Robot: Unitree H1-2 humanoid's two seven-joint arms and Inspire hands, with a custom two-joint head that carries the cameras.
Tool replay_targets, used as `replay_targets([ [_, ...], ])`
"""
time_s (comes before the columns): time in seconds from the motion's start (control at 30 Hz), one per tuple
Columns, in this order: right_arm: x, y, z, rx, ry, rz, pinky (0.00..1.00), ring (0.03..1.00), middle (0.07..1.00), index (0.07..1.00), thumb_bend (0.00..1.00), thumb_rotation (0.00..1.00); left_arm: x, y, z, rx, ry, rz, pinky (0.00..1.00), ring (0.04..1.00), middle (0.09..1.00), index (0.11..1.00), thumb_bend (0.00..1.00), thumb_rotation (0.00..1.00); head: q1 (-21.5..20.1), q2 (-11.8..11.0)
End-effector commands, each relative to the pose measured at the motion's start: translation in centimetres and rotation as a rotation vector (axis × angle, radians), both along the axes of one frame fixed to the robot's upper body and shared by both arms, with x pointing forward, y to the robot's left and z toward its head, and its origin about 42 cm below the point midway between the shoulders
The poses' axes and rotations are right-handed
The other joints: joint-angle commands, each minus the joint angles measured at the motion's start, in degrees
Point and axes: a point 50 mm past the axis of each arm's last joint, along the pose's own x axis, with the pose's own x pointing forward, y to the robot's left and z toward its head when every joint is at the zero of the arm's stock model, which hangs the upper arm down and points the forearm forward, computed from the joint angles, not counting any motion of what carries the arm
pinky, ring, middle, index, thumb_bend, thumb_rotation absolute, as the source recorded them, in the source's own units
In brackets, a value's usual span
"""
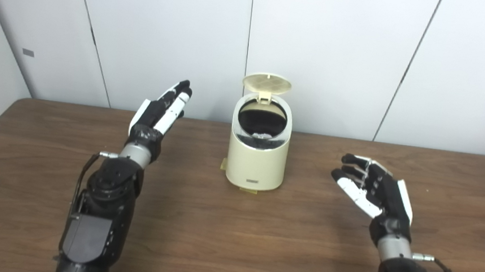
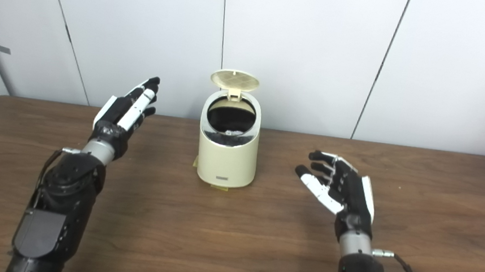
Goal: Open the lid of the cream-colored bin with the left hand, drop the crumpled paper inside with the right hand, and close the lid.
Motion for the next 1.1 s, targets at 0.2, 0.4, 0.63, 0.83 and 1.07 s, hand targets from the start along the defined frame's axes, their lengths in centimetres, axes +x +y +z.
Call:
replay_targets([
  [0.2,-1.0,0.8,0.1,0.133,-0.061,0.073,0.94,0.946,0.949,0.925,0.61,0.97,3.3,-1.3,5.2,0.096,-0.074,-0.049,0.95,0.964,0.946,0.915,0.43,0.84,0.40,-0.07],
  [0.4,-1.3,0.9,-0.8,0.205,-0.053,0.075,1.00,0.967,0.969,0.939,0.63,1.00,4.4,-1.9,6.3,0.077,-0.080,-0.087,0.95,0.950,0.926,0.883,0.45,0.94,0.50,-0.15],
  [0.63,-1.3,1.2,-1.7,0.216,-0.037,0.066,0.99,0.962,0.966,0.944,0.62,1.00,4.8,-2.8,7.6,0.085,-0.109,-0.139,0.96,0.951,0.911,0.859,0.48,0.99,0.49,-0.57],
  [0.83,-1.3,1.5,-2.3,0.221,-0.022,0.072,0.97,0.955,0.963,0.959,0.60,1.00,5.3,-3.8,8.6,0.132,-0.156,-0.184,0.96,0.941,0.902,0.844,0.45,0.99,0.87,-1.19],
  [1.07,-1.3,1.7,-2.8,0.222,-0.009,0.070,0.97,0.957,0.960,0.963,0.59,1.00,5.4,-5.8,9.8,0.236,-0.211,-0.233,0.96,0.928,0.889,0.815,0.44,1.00,0.96,-1.37],
])
